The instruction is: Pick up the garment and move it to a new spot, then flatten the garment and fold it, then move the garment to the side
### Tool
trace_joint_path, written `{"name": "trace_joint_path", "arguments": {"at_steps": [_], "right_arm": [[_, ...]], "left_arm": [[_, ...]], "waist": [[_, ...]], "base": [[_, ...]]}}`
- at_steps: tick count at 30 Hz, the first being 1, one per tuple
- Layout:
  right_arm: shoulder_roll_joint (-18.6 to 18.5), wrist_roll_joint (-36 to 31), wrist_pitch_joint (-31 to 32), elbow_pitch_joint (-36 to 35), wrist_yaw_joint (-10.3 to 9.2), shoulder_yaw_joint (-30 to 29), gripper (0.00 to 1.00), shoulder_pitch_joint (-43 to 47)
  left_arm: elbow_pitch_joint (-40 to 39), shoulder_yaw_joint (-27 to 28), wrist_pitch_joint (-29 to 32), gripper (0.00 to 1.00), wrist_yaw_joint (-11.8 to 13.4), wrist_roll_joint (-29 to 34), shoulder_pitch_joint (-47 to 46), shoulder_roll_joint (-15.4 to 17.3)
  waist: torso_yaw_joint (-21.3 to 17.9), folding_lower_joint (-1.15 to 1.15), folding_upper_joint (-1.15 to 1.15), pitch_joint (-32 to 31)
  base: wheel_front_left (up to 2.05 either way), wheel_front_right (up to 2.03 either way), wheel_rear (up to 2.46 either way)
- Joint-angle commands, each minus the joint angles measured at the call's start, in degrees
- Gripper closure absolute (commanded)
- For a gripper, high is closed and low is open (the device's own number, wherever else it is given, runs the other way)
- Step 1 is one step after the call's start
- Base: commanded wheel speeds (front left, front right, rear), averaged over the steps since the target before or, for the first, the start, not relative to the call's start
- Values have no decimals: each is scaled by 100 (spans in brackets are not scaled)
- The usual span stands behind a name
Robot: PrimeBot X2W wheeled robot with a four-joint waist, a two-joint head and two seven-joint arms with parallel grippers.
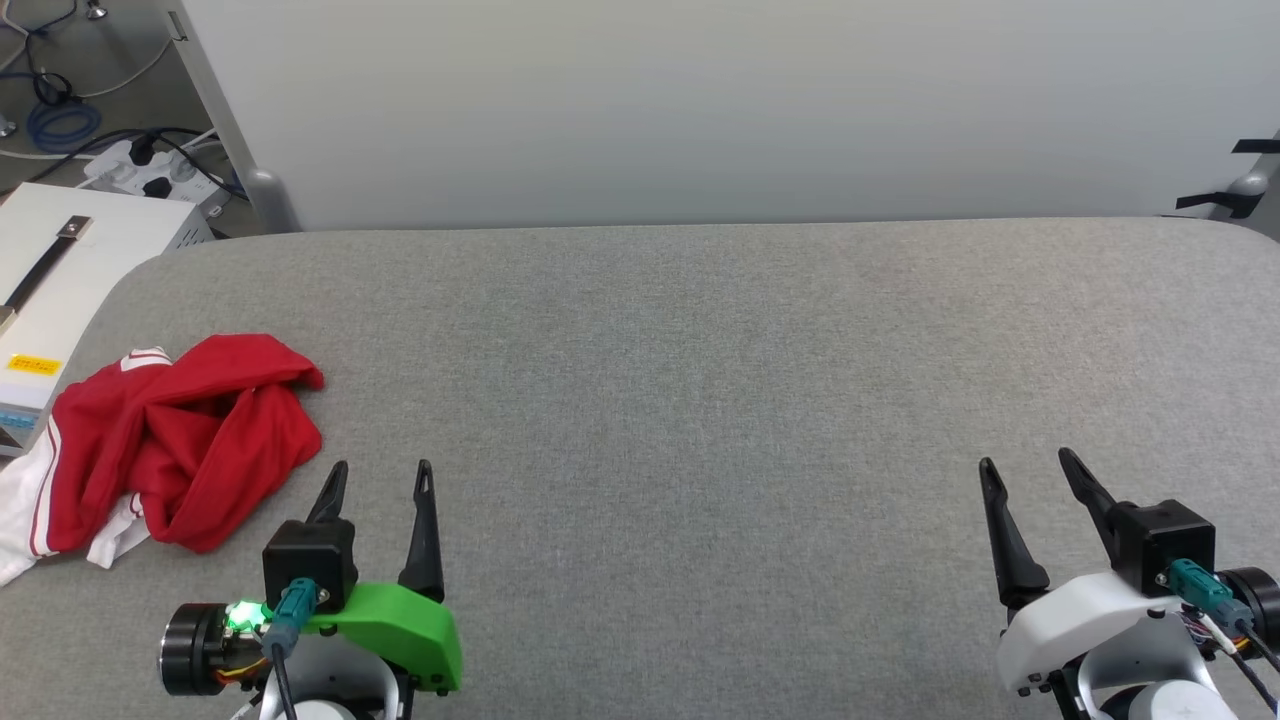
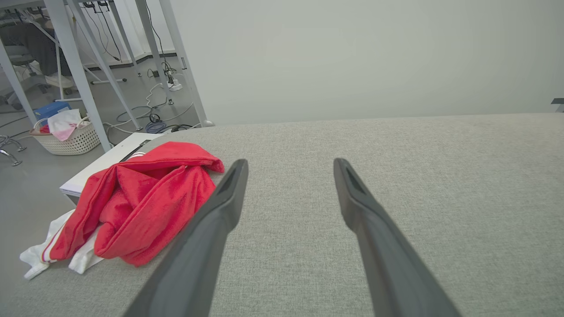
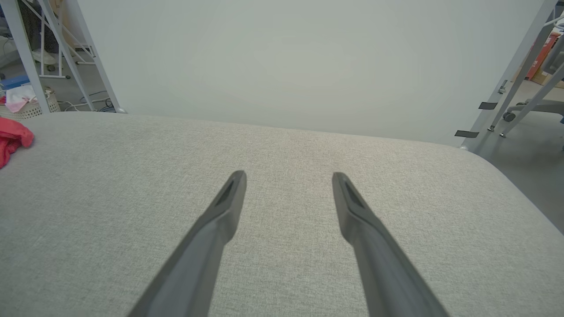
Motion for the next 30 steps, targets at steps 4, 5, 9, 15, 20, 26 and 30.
{"name": "trace_joint_path", "arguments": {"at_steps": [4, 5, 9, 15, 20, 26, 30], "right_arm": [[-3, 114, -97, -90, 1, -47, 0, -4], [-3, 131, -110, -105, 0, -51, 0, -2], [-3, 200, -157, -154, 0, -56, 0, 7], [-4, 283, -227, -235, 0, -64, 0, 30], [-4, 335, -284, -285, 0, -77, 0, 53], [-4, 409, -356, -341, 0, -90, 0, 88], [-4, 445, -403, -357, 0, -94, 0, 110]], "left_arm": [[-41, -39, -100, 0, 71, -18, -31, -4], [-46, -46, -113, 0, 80, -18, -32, -4], [-63, -72, -161, 0, 106, -13, -36, -5], [-84, -110, -232, 0, 143, -9, -41, -6], [-101, -139, -289, 0, 163, -7, -33, -7], [-114, -175, -363, 0, 181, -3, -13, -9], [-121, -197, -410, 0, 196, -6, -4, -10]], "waist": [[-1, 0, 0, 0], [-2, 0, 0, 0], [-1, 0, 0, -3], [3, 0, 0, -4], [6, 0, 0, -9], [6, 0, 0, -19], [8, 0, 0, -25]], "base": [[0, 0, 0], [0, 0, 0], [0, 0, 0], [0, 0, 0], [0, 0, 0], [0, 0, 0], [0, 0, 0]]}}
